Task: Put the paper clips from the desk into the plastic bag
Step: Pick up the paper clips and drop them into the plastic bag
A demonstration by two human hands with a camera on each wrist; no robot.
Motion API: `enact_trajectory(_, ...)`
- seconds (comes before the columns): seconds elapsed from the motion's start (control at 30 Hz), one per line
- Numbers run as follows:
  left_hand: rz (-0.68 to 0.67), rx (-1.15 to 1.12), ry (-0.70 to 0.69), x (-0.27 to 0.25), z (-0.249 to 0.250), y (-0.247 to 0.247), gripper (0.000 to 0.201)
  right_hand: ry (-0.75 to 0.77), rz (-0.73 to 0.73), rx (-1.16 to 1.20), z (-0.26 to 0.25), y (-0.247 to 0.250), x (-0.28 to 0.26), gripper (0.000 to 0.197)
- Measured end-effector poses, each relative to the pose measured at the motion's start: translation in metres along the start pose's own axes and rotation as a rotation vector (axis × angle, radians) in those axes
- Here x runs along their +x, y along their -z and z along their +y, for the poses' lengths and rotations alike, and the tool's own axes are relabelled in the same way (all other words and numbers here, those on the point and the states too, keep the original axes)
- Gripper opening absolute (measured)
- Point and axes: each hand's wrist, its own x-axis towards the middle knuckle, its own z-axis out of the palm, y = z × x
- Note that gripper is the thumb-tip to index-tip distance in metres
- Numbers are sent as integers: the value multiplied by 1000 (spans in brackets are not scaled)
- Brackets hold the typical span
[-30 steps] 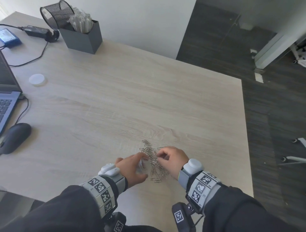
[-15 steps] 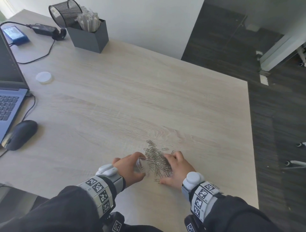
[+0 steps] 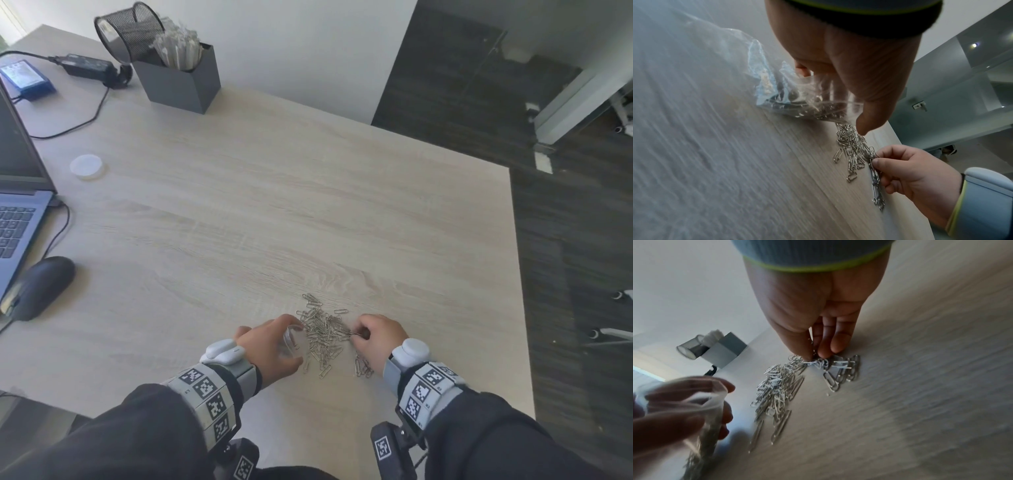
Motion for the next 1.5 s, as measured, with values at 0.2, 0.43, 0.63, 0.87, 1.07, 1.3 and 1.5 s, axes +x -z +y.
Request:
enact_trajectory(0.2,-24,-3,0,8,1,-3,53,-149,36,226,12,7,-3,5)
enact_trajectory(0.43,-27,39,-42,14,11,-1,54,35,5,339,-21,11,-11,11)
enact_trajectory(0.63,-53,60,-72,12,18,2,54,269,-96,171,-62,3,-12,4)
enact_trajectory(0.87,-46,2,-31,10,-7,6,59,185,-30,172,-61,11,5,6)
enact_trajectory(1.07,-28,-47,49,7,-28,15,55,120,-77,-97,-47,13,36,53)
enact_trajectory(1.3,-6,-63,90,3,-43,23,57,270,-131,-262,-67,-2,46,76)
enact_trajectory(1.5,-13,-63,75,2,-41,28,57,377,-200,-304,-60,-7,39,44)
